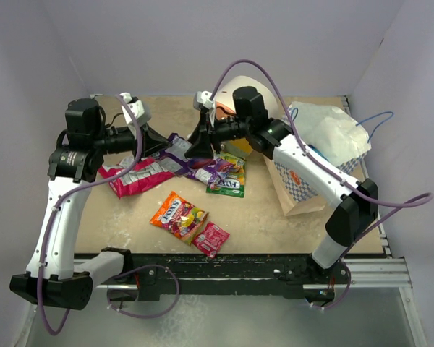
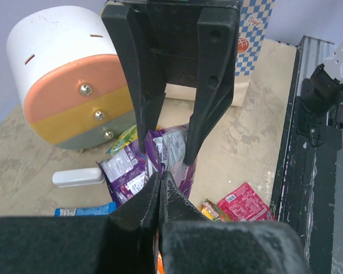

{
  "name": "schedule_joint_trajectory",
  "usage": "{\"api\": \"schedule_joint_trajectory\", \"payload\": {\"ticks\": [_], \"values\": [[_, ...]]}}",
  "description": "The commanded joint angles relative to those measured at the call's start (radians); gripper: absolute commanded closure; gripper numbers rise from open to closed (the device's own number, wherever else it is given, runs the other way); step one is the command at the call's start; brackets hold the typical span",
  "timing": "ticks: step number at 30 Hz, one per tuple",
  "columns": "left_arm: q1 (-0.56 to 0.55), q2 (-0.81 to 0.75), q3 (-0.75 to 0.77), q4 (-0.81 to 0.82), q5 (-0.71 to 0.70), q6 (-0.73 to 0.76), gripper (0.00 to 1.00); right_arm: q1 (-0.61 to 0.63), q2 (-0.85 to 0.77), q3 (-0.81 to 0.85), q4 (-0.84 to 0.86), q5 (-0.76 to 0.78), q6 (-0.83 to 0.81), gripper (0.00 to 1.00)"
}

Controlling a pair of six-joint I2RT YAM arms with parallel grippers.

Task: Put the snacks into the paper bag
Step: Pick up the snack from the center of the board, then place the snack in the paper bag.

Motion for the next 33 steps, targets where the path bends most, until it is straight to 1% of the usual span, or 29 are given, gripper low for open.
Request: {"api": "schedule_joint_trajectory", "payload": {"ticks": [1, 4, 10, 11, 15, 16, 19, 21, 23, 27, 29, 31, 33], "values": [[-0.003, -0.051, -0.022, 0.147, 0.019, -0.086, 1.00, 0.002, 0.003, -0.023, 0.106, -0.033, 0.077, 0.59], [-0.002, -0.063, -0.040, 0.169, 0.018, -0.110, 1.00, 0.002, 0.004, -0.047, 0.146, -0.032, 0.109, 0.61], [0.001, -0.084, -0.067, 0.198, 0.011, -0.135, 1.00, 0.003, 0.018, -0.056, 0.167, -0.055, 0.137, 0.62], [0.004, -0.088, -0.074, 0.206, 0.011, -0.141, 1.00, 0.003, 0.018, -0.057, 0.173, -0.065, 0.142, 0.59], [0.025, -0.102, -0.103, 0.250, 0.022, -0.189, 1.00, 0.002, 0.014, -0.072, 0.198, -0.094, 0.155, 0.42], [0.030, -0.105, -0.108, 0.265, 0.026, -0.204, 1.00, 0.003, 0.013, -0.078, 0.201, -0.102, 0.156, 0.40], [0.045, -0.107, -0.124, 0.300, 0.036, -0.244, 1.00, 0.002, 0.009, -0.095, 0.224, -0.100, 0.169, 0.39], [0.048, -0.106, -0.128, 0.310, 0.039, -0.253, 1.00, 0.004, 0.006, -0.098, 0.226, -0.091, 0.171, 0.43], [0.049, -0.103, -0.131, 0.311, 0.040, -0.258, 1.00, 0.004, 0.003, -0.098, 0.226, -0.086, 0.171, 0.51], [0.053, -0.114, -0.144, 0.324, 0.037, -0.263, 1.00, 0.003, -0.016, -0.100, 0.238, -0.077, 0.183, 0.76], [0.055, -0.125, -0.153, 0.332, 0.036, -0.263, 0.90, 0.003, -0.030, -0.100, 0.241, -0.089, 0.176, 0.86], [0.059, -0.138, -0.166, 0.338, 0.035, -0.260, 0.78, 0.001, -0.054, -0.092, 0.203, -0.061, 0.138, 0.95], [0.068, -0.156, -0.177, 0.339, 0.034, -0.246, 0.64, 0.002, -0.076, -0.083, 0.171, -0.047, 0.105, 0.99]]}}
